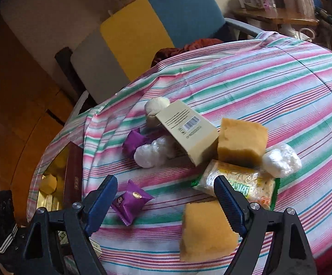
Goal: Organize objects
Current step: 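Lift the tea box with the left gripper while the right gripper grasps a purple candy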
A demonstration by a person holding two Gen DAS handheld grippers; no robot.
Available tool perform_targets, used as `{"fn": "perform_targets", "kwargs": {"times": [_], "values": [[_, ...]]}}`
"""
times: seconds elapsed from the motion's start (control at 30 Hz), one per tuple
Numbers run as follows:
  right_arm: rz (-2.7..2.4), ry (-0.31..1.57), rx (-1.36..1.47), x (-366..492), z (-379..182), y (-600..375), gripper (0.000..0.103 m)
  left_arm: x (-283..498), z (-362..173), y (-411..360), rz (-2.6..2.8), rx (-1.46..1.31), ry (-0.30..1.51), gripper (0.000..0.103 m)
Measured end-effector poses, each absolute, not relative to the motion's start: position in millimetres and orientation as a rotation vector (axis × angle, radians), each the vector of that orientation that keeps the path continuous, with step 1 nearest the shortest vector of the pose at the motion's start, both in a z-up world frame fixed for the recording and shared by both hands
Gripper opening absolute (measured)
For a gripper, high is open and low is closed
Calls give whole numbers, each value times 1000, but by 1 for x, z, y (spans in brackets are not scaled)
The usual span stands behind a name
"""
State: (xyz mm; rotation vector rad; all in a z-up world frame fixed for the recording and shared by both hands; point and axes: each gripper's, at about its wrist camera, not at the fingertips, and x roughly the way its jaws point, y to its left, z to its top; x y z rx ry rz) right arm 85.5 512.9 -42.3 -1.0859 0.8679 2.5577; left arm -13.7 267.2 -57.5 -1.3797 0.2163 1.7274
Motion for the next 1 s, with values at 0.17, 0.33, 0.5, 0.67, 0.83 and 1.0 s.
{"fn": "perform_targets", "kwargs": {"times": [0.17, 0.33, 0.5, 0.67, 0.83, 1.0], "values": [[2575, 836, -1148, 80, -46, 505, 87, -13, -66, 292, 1777, -1345, 259, 36], [2551, 865, -1131, 82, -47, 511, 87, -17, -81, 308, 1809, -1337, 304, 37], [2552, 870, -1132, 81, -47, 512, 87, -24, -98, 304, 1813, -1361, 297, 36], [2558, 863, -1151, 79, -48, 509, 87, -15, -96, 291, 1807, -1322, 325, 31], [2575, 828, -1195, 75, -50, 500, 87, 5, -94, 271, 1814, -1270, 396, 31], [2635, 948, -1254, 69, -52, 482, 84, 13, -95, 255, 1831, -1225, 407, 31]]}}
